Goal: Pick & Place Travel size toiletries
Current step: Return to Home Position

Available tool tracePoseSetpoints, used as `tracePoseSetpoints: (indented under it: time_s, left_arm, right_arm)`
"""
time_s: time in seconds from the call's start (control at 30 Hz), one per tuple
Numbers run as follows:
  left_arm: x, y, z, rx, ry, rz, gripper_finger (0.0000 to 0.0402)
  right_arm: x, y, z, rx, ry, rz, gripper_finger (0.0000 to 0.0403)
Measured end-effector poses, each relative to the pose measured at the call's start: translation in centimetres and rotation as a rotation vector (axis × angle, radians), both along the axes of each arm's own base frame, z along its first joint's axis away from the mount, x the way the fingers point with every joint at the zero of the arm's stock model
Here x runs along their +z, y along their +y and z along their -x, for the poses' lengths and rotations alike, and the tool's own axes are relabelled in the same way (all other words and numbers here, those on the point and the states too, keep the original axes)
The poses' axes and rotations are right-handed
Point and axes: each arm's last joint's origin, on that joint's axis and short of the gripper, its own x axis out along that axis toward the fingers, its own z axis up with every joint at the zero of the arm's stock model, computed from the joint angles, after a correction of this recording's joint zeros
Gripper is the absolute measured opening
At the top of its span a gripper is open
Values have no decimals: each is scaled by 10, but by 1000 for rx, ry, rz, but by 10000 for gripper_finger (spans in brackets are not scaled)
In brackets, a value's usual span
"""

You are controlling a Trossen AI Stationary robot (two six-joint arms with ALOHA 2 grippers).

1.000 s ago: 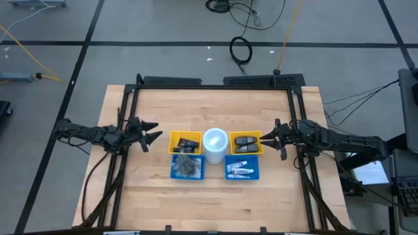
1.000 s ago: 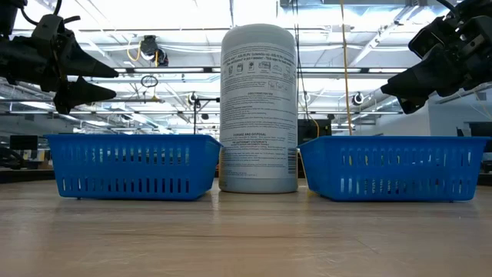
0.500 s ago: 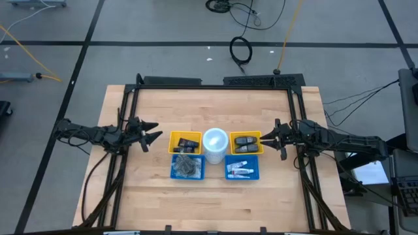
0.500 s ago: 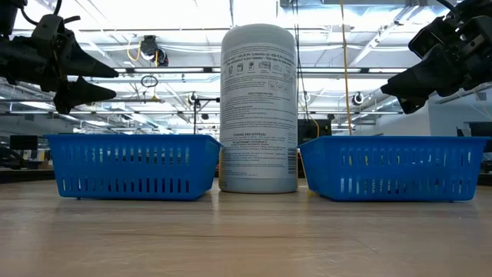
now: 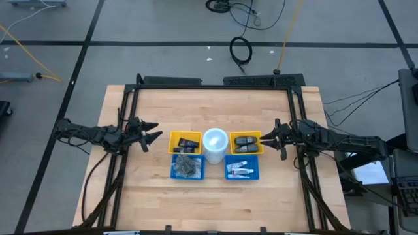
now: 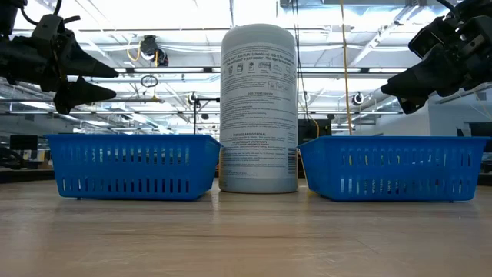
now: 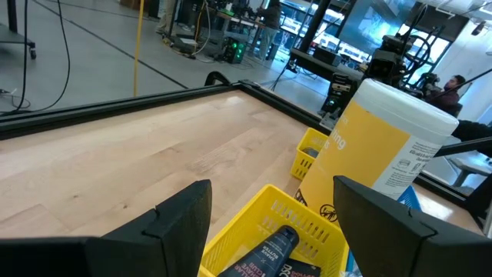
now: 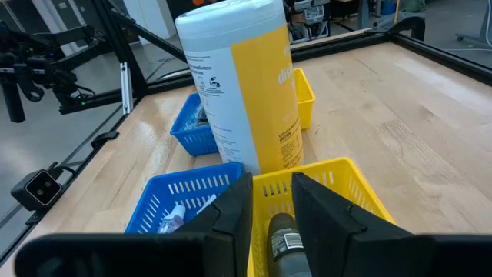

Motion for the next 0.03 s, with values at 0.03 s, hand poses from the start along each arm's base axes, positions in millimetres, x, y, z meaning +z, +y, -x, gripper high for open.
tracePoseSetpoints:
  time_s: [0.03]
  left_arm:
    - [0,0,0,0,0,0,269]
  right_arm:
    - [0,0,0,0,0,0,84]
